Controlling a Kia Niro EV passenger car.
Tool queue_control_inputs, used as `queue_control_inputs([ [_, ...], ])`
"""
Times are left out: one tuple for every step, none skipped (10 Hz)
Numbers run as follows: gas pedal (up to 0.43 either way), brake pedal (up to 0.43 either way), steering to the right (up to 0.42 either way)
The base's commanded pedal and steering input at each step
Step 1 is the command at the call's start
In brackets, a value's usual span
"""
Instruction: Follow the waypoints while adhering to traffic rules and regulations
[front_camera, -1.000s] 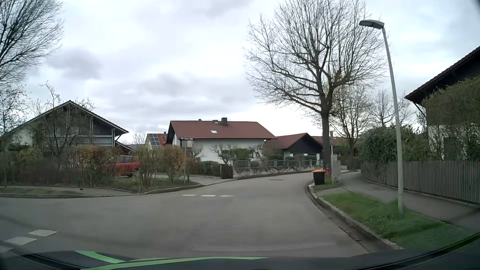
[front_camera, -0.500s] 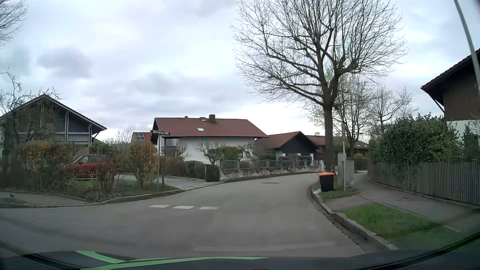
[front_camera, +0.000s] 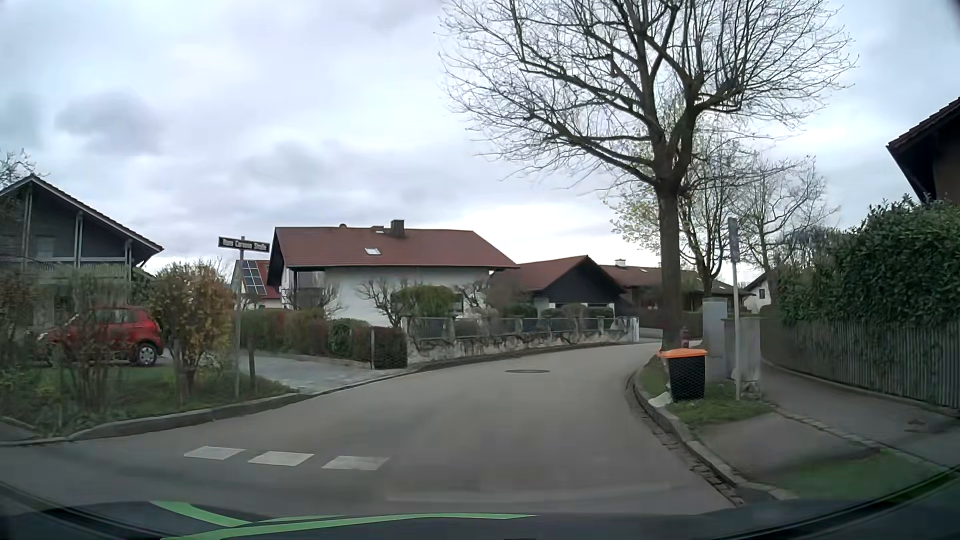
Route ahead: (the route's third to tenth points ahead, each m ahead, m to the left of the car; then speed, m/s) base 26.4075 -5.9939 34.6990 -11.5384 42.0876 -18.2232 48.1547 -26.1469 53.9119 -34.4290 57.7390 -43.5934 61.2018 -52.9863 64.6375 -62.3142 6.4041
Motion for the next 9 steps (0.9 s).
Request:
queue_control_inputs([
  [0.098,0.0,0.049],
  [0.098,0.0,0.05],
  [0.098,0.0,0.052],
  [0.098,0.0,0.053],
  [0.098,0.0,0.055],
  [0.098,0.0,0.058],
  [0.098,0.0,0.062],
  [0.098,0.0,0.065],
  [0.098,0.0,0.068],
])
